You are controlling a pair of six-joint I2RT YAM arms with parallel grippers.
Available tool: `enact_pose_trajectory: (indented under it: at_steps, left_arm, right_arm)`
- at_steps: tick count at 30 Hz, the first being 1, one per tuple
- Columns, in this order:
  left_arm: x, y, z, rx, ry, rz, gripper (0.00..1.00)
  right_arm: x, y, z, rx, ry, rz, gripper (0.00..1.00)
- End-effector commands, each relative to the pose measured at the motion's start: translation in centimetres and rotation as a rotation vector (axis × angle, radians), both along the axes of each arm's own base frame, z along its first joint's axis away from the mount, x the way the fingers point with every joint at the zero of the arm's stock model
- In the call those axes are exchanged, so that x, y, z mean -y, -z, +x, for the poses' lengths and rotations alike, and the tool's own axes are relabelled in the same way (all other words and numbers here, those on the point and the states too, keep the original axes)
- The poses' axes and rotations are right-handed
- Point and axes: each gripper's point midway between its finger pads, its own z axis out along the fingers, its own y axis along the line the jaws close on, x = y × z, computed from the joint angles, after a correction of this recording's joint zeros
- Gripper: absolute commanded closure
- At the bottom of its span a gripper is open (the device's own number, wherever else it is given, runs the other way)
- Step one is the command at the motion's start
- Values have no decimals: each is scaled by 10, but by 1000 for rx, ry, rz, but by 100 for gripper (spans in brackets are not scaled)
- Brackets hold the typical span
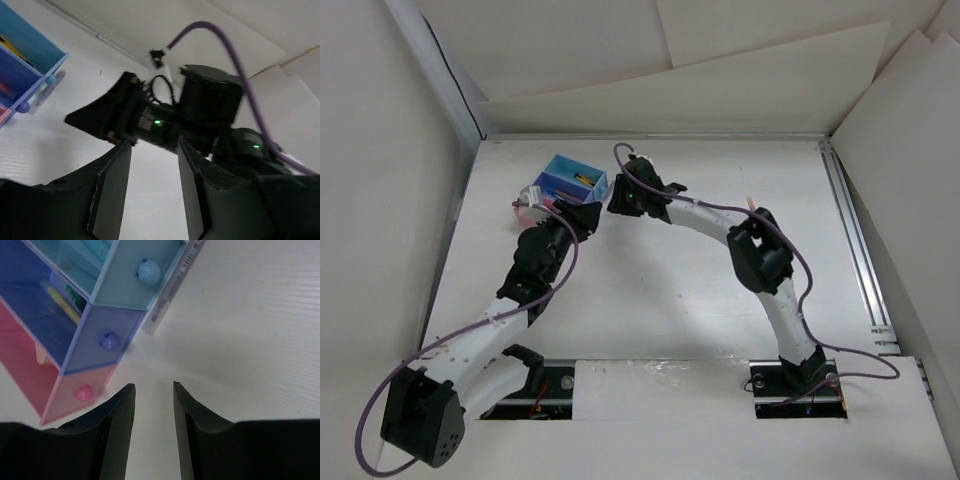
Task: Sort the stationery into containers
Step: Pick up the pen from the center of the board.
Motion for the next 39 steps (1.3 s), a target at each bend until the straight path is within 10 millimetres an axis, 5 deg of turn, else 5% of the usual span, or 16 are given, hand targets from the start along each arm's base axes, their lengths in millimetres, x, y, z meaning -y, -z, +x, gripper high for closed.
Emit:
enact_pose_trajectory:
  at_steps: [1,7,14,21,29,34,39]
  left_arm:
    - [-9,-17,-8,62,-29,-45,61]
    - [-7,-14,-12,54,-10,-29,60]
    - [-7,-18,-19,83,11,-30,60]
    - [-2,-16,-22,85,43,-30,60]
    - [-5,-13,-28,89,43,-41,60]
    - [-4,-5,-28,72,43,-34,59]
    - [-5,0,-28,63,43,-31,59]
  right_arm:
    - [-20,-12,19,32,85,19,57]
    - [-44,8,39,32,148,-28,55]
    - [-45,33,47,16,183,-54,54]
    - [-49,29,56,30,209,-33,54]
    - [-40,41,56,17,236,-86,68]
    - [-42,36,57,17,236,-87,68]
    - [-40,45,54,-3,223,-112,82]
